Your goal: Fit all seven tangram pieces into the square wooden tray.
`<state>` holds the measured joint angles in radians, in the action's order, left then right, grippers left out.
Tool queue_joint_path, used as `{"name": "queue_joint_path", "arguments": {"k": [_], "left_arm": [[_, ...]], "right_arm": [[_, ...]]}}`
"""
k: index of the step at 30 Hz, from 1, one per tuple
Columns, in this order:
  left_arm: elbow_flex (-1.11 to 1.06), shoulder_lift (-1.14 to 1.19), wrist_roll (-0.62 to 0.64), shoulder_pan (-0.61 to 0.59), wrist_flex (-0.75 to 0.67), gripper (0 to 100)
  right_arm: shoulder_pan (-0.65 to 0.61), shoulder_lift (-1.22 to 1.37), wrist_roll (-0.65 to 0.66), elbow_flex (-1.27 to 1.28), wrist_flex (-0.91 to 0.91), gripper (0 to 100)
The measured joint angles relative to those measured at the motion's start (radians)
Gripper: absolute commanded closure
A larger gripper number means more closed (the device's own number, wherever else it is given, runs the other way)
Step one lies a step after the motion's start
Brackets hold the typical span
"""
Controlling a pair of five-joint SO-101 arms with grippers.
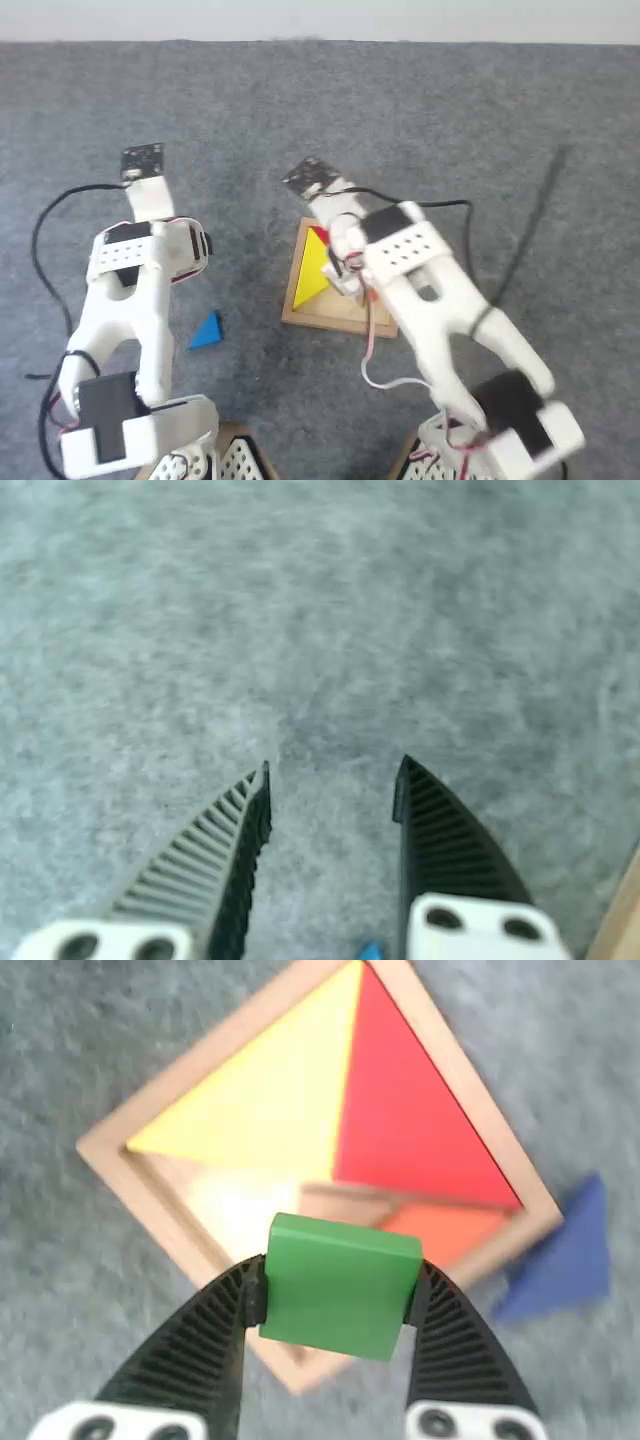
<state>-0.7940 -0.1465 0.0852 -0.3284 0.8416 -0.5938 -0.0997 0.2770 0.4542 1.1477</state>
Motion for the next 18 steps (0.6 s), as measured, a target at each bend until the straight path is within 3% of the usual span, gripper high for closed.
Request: {"name": "queue_joint_path", "arguments": {"k": [7,18], "left_arm": [[0.0,0.0,-0.038,-0.006,0.0,80],[0.0,0.0,-0.038,-0.006,0.0,80]], "right_arm": [[-0.064,0.262,0.0,-0.143,-0.031,89.8],[-0.064,0.273,-0.009,-0.124,-0.031,89.3]]}}
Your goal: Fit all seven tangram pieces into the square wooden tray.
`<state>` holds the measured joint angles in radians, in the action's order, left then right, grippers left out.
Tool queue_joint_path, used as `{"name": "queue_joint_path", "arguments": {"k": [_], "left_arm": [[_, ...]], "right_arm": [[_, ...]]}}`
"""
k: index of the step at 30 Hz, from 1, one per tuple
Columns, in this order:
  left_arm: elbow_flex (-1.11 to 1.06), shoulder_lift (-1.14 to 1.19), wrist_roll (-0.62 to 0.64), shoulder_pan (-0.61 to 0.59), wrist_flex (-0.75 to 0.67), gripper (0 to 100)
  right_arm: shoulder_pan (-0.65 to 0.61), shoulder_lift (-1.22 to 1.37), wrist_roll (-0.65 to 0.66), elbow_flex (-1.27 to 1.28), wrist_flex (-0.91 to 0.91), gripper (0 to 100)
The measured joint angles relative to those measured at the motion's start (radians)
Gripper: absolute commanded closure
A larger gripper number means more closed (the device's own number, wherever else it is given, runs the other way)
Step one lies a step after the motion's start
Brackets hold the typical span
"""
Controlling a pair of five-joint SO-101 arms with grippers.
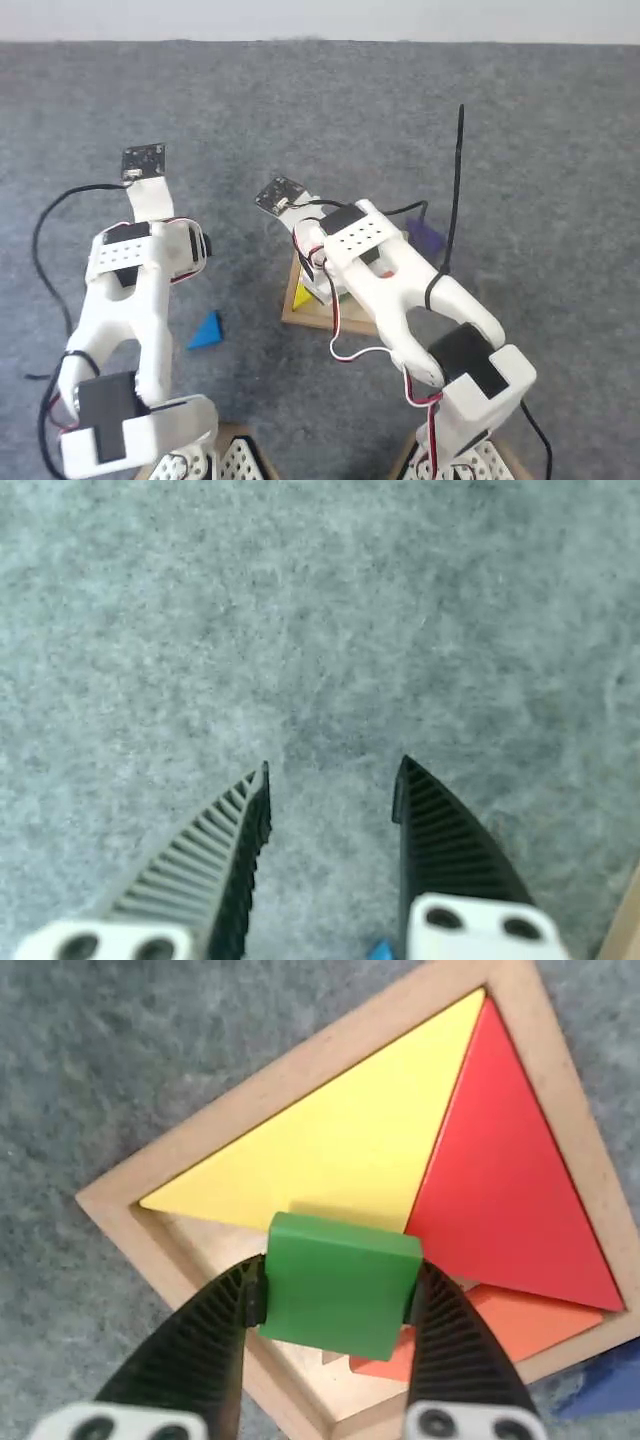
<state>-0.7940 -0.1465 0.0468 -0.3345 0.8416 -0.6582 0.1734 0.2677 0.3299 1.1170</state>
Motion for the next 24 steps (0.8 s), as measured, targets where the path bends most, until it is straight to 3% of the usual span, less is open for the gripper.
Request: {"name": "queue_joint_path", "arguments": {"k": [24], "left_arm": [[0.0,0.0,0.0,0.0,0.0,80]], "right_arm": [[-0.081,-0.14,-0.002,0.051,0.021,89.8]]}}
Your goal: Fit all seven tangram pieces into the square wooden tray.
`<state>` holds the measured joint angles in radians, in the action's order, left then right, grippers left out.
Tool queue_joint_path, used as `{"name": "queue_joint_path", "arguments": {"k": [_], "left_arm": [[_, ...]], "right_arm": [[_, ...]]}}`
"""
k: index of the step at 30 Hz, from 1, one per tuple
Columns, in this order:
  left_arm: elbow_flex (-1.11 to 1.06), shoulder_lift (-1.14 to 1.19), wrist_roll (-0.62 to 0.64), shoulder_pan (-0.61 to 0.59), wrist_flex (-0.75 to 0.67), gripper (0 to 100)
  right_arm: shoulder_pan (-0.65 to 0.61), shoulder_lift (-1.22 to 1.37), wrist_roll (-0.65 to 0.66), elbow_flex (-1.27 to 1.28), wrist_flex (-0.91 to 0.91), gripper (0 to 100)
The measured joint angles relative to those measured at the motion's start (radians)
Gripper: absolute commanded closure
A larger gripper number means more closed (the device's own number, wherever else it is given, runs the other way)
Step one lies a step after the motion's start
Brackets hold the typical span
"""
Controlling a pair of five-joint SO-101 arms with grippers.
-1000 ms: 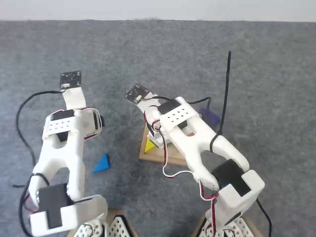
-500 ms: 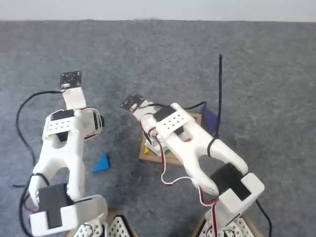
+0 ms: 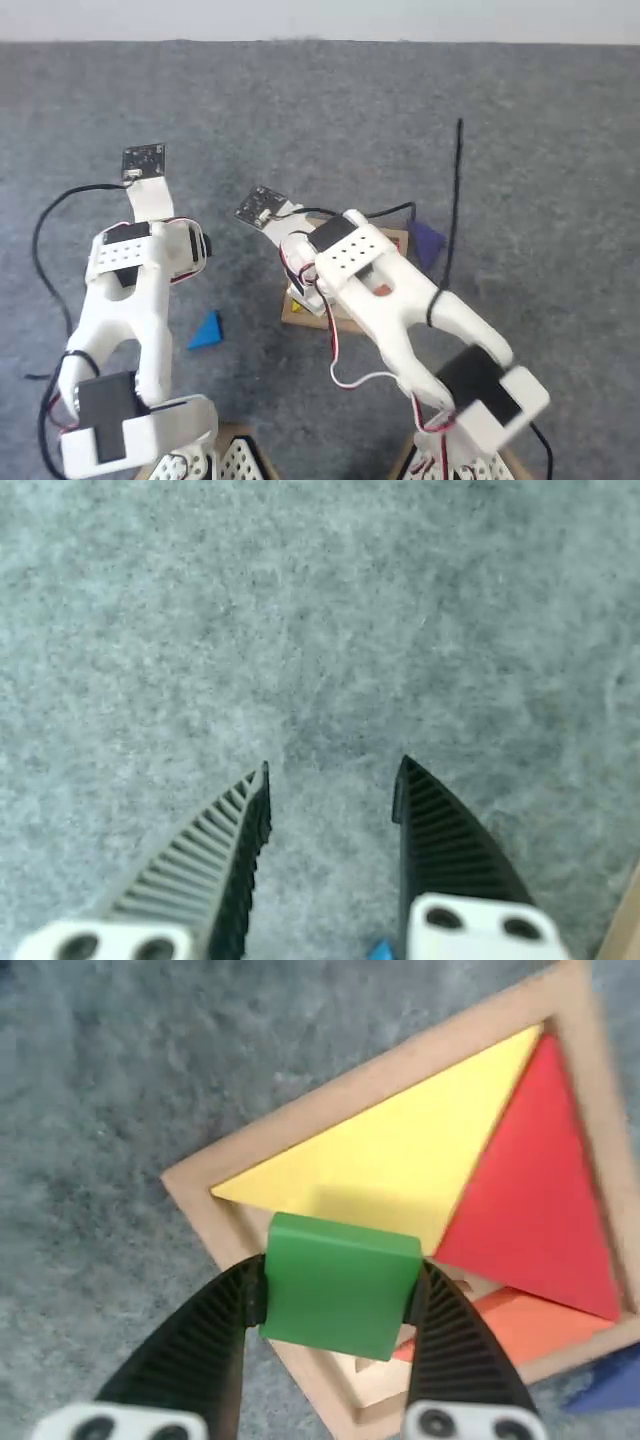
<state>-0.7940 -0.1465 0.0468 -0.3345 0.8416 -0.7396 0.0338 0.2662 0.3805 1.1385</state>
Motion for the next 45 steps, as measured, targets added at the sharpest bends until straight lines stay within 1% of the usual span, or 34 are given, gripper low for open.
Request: {"name": "queue_joint_path", "arguments": {"k": [6,11,17,22,26,32,37,41,45], "left_arm": [[0.0,0.0,0.0,0.0,0.0,80],[0.0,0.0,0.0,0.0,0.0,80],[0.0,0.0,0.0,0.0,0.0,80],[0.0,0.0,0.0,0.0,0.0,80],[0.0,0.0,0.0,0.017,0.0,80],[0.0,0.0,0.0,0.015,0.0,80],[0.0,0.0,0.0,0.015,0.0,80],[0.0,0.0,0.0,0.015,0.0,80],[0.0,0.0,0.0,0.015,0.0,80]], "right_arm": [[0.0,-0.144,0.0,0.141,-0.003,89.8],[0.023,-0.152,0.0,0.256,-0.084,89.8],[0.106,-0.055,0.0,0.236,-0.152,89.8],[0.172,0.032,0.0,0.141,-0.16,89.8],[0.193,0.063,0.0,0.081,-0.16,89.8],[0.192,0.057,0.0,0.064,-0.153,89.8],[0.107,-0.048,0.0,0.074,-0.077,89.8],[0.038,-0.074,0.0,0.14,-0.064,89.6],[0.034,-0.075,0.0,0.149,-0.064,89.3]]}}
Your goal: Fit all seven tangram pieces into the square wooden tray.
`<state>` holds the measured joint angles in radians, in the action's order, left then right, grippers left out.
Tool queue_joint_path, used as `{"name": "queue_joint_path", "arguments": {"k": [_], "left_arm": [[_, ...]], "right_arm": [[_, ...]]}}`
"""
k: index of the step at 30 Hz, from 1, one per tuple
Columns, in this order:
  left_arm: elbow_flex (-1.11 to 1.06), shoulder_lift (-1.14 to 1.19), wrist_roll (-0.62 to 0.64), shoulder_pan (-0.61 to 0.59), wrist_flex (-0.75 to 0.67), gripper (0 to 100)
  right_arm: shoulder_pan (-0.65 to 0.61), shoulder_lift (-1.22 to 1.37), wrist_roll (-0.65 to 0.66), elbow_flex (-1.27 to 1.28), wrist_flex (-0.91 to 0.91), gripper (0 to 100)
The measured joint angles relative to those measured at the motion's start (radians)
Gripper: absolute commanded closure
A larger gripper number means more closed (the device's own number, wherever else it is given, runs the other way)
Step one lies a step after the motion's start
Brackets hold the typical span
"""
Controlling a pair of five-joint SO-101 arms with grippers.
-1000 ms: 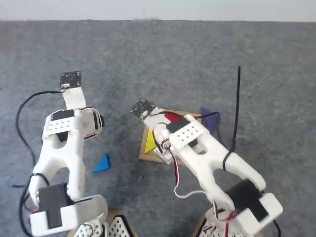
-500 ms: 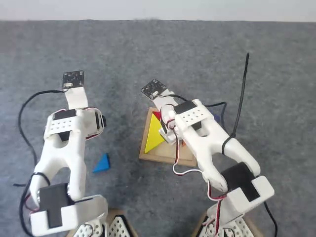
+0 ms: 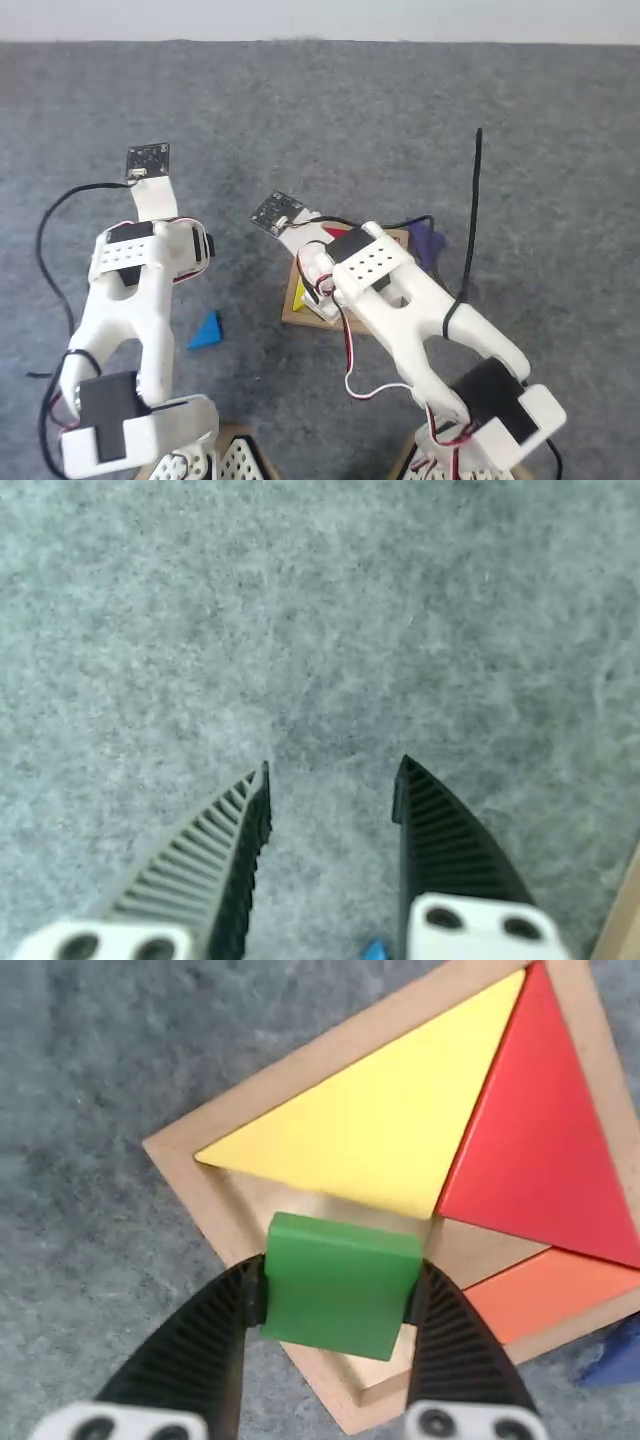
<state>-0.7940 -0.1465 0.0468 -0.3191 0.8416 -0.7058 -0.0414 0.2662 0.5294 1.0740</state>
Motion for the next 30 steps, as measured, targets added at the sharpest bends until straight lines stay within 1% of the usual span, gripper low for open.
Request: {"name": "queue_joint_path", "arguments": {"k": [3,5,7,11,13,21,24,27,30], "left_arm": [[0.0,0.0,0.0,0.0,0.0,80],[0.0,0.0,0.0,0.0,0.0,80],[0.0,0.0,0.0,0.0,0.0,80],[0.0,0.0,0.0,0.0,0.0,80],[0.0,0.0,0.0,0.0,0.0,80],[0.0,0.0,0.0,0.0,0.0,80],[0.0,0.0,0.0,0.0,0.0,80],[0.0,0.0,0.0,0.0,0.0,80],[0.0,0.0,0.0,0.0,0.0,80]], "right_arm": [[0.014,0.008,0.006,0.0,0.0,89.2],[0.023,0.021,0.037,0.0,0.0,88.4],[0.023,0.034,0.051,0.0,0.0,83.5],[0.023,0.04,0.057,0.0,0.0,69.9],[0.023,0.04,0.058,0.0,0.0,66.5],[0.023,0.04,0.064,0.0,-0.003,67.0],[0.035,-0.021,0.064,0.0,-0.003,67.0],[0.107,-0.153,0.063,0.002,0.011,67.0],[0.221,-0.322,0.008,0.048,0.034,67.1]]}}
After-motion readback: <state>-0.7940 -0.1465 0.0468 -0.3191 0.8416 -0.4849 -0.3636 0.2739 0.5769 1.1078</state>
